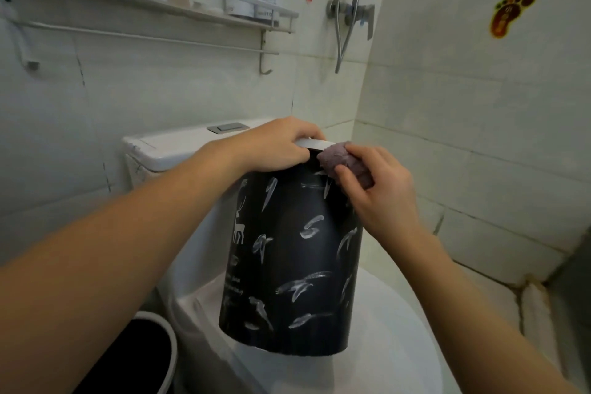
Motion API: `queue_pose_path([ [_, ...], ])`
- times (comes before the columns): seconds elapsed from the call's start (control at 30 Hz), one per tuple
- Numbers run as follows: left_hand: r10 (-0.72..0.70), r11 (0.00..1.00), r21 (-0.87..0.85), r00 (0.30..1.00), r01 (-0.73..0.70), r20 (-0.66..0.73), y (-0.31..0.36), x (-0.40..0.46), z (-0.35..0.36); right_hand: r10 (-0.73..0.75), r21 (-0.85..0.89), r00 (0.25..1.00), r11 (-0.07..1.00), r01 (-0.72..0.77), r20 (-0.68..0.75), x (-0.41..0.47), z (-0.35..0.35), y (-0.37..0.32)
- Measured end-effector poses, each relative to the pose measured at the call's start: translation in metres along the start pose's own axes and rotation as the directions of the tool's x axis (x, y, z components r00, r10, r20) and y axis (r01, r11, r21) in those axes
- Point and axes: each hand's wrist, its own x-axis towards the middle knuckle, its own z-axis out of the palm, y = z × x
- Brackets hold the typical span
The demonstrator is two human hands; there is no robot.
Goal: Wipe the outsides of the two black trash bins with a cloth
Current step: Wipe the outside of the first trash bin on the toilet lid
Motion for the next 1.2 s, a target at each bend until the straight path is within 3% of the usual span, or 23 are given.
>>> queue_pose_path([
  [0.3,0.011,0.998,-0.069,0.998,-0.006,0.065,-0.006,0.011,-0.001,-0.109,-0.037,0.994,0.993,0.109,0.007,-0.008,0.005,0.012],
  [0.53,-0.013,0.995,-0.099,0.998,0.020,0.064,-0.007,-0.001,-0.004,-0.347,-0.078,0.929,0.931,0.358,0.128,-0.021,0.000,0.004],
  [0.73,0.004,0.996,-0.084,0.997,0.003,0.077,-0.003,-0.007,-0.005,-0.311,-0.174,0.943,0.928,0.329,0.119,0.009,-0.006,-0.009],
  [1.0,-0.025,0.998,-0.063,0.999,0.027,0.044,-0.004,-0.010,-0.002,-0.479,-0.087,0.822,0.847,0.525,0.308,-0.039,-0.009,-0.012],
  [1.2,-0.002,0.998,-0.070,0.999,0.005,0.048,0.002,-0.011,-0.002,-0.330,-0.217,0.933,0.909,0.356,0.145,0.006,-0.007,-0.015],
])
